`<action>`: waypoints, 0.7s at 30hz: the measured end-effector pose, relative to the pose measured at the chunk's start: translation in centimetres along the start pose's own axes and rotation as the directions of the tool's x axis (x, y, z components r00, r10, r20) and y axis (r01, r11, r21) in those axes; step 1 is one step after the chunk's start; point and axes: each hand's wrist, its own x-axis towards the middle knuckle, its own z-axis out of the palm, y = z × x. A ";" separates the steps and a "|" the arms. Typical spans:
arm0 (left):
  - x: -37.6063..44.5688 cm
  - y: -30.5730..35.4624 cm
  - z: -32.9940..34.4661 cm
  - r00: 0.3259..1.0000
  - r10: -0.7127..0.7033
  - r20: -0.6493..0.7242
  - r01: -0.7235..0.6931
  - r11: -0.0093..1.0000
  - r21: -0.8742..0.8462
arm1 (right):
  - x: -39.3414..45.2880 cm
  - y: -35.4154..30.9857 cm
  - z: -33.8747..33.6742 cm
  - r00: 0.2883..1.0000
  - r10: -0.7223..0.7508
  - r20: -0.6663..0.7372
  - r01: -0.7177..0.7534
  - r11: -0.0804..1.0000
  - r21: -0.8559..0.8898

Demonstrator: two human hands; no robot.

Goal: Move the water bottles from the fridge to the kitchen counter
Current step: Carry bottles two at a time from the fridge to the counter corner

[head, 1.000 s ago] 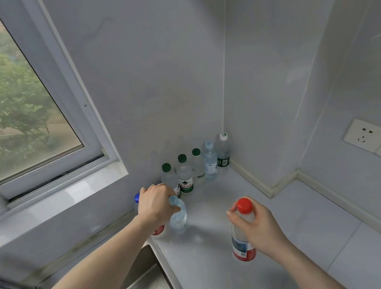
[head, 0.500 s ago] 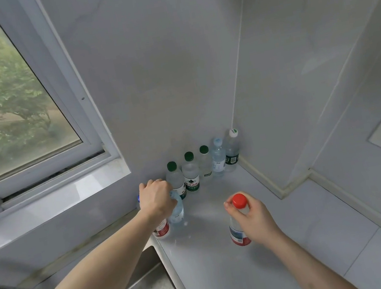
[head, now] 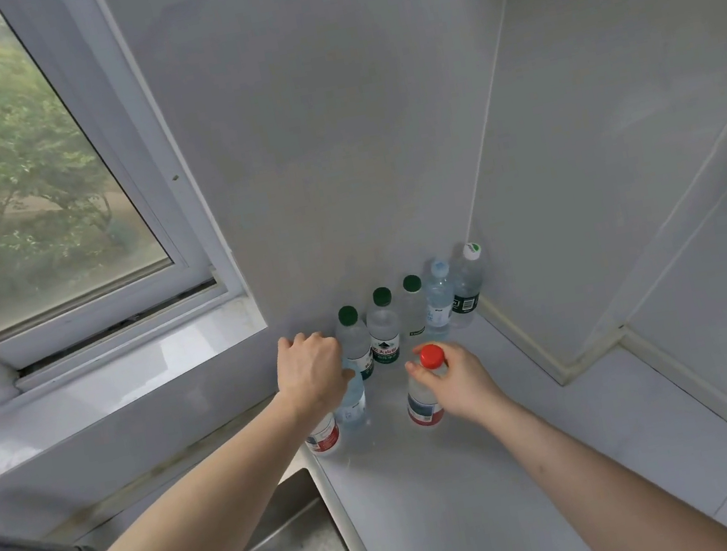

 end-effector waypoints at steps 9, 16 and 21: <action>-0.5 -0.9 0.0 1.000 -0.013 -0.016 0.013 0.999 -0.036 | 3.5 -2.0 3.8 0.994 0.006 0.108 -0.005 1.000 -0.008; -0.2 -1.1 0.5 0.989 -0.134 0.061 0.145 0.955 -0.259 | 4.7 -2.9 6.0 0.993 0.059 0.101 -0.059 0.998 -0.006; -0.6 -0.7 0.8 0.979 -0.193 0.057 0.201 0.910 -0.362 | 4.7 -2.7 6.6 0.997 0.069 0.027 -0.070 0.997 0.030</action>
